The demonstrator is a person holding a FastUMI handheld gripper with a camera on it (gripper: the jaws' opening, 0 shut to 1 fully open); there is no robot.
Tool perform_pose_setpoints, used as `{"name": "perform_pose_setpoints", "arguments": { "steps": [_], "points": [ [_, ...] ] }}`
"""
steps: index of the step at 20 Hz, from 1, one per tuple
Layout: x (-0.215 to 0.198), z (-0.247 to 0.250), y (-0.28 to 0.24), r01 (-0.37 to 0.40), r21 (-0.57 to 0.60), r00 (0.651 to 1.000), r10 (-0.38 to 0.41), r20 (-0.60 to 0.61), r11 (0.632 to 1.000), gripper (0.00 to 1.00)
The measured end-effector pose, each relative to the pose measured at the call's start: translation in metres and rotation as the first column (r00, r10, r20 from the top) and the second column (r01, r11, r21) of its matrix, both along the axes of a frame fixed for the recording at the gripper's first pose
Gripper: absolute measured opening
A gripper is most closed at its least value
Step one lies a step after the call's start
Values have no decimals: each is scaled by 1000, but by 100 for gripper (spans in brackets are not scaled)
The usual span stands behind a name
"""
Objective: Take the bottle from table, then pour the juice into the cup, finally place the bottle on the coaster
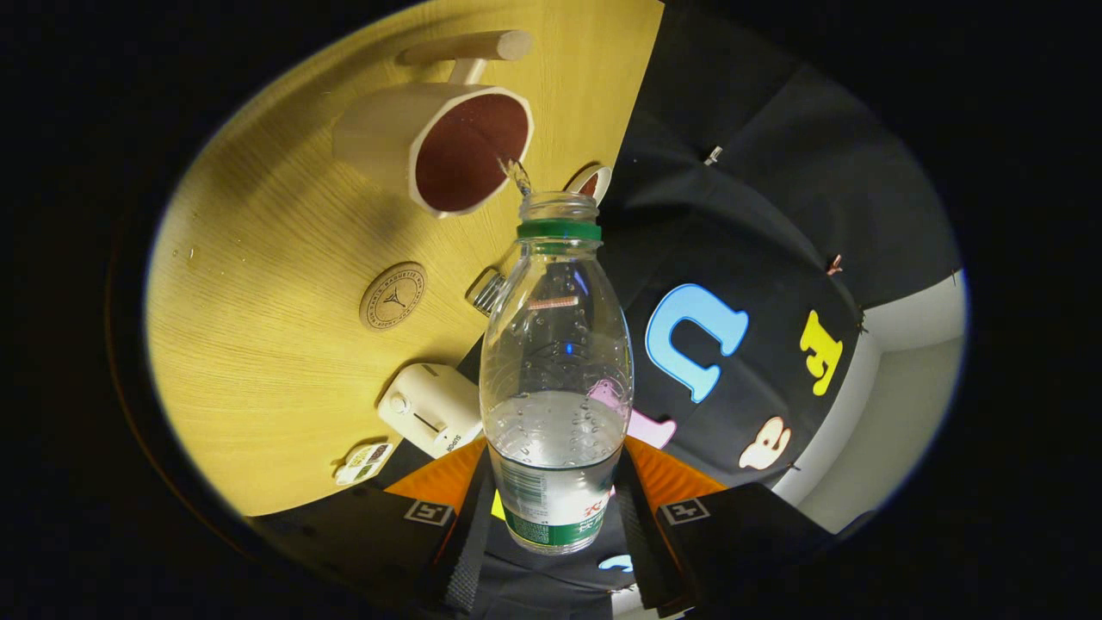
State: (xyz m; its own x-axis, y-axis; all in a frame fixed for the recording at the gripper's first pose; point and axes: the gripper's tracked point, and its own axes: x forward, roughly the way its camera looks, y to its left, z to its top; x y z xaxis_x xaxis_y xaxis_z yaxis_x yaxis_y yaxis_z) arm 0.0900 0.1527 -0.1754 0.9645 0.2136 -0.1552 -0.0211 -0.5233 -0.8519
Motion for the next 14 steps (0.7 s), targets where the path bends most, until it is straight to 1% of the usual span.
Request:
{"name": "perform_pose_setpoints", "arguments": {
  "steps": [6,9,14],
  "points": [
    [-1,2,18,-67,-96,998,68,4,993,72],
    [-3,-5,17,-80,-109,997,80,-6,991,72],
    [-1,-8,14,-72,-110,997,70,-22,991,72]
  ]
}}
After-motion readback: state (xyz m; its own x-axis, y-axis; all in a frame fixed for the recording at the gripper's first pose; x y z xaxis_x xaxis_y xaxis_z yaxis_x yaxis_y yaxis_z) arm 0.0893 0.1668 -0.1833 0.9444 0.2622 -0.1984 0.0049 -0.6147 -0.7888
